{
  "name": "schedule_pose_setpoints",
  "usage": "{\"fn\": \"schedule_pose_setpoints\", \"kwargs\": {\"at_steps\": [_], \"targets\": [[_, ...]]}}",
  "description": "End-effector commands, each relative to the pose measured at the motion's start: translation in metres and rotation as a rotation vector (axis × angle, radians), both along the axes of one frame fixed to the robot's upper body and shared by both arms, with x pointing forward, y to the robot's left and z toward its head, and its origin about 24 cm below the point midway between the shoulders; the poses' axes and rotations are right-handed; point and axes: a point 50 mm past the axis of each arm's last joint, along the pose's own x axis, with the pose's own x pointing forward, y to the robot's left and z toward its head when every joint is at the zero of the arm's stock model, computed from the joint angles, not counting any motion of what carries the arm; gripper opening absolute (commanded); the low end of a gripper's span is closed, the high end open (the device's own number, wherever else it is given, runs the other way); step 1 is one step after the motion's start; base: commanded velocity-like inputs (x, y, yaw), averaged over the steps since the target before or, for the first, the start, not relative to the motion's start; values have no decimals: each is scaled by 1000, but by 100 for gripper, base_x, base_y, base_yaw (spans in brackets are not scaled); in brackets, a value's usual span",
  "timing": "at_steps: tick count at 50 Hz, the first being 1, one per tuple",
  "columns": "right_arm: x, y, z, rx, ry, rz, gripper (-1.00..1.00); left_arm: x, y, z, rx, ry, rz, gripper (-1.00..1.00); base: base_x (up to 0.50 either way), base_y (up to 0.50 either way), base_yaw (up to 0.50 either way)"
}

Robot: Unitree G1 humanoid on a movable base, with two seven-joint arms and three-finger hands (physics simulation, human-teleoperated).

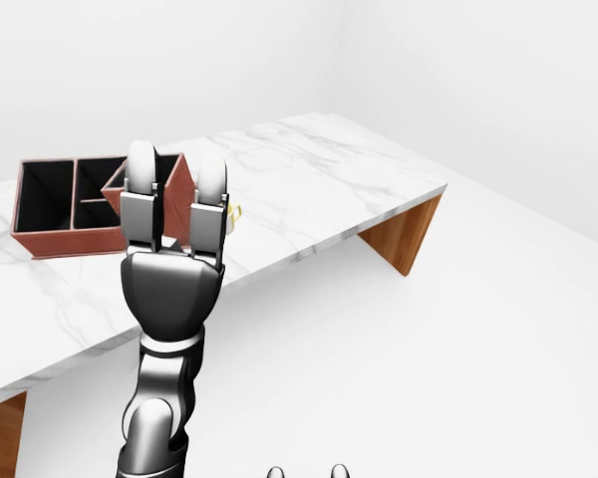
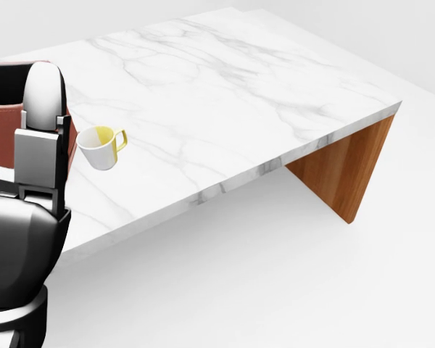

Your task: Pick up the book and place it in the right compartment of the caddy.

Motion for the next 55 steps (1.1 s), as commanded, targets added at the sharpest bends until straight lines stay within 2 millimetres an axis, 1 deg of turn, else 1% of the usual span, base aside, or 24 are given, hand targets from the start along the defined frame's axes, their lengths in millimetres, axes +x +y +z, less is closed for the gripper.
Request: {"fn": "schedule_pose_setpoints", "kwargs": {"at_steps": [1,8,15,29,55], "targets": [[0,0,1,-1,-3,0,100,0,0,0,0,-1,-1,100,0,0,-23],[0,0,1,-2,-4,10,100,-1,0,1,-3,-7,-2,100,0,0,-18],[1,1,3,-11,1,9,100,-1,0,1,-3,-5,-2,100,0,0,0],[2,2,0,-19,21,16,100,0,0,1,-3,-4,-3,100,0,0,0],[1,2,0,-17,22,13,100,0,-1,0,1,0,-2,100,14,22,0]]}}
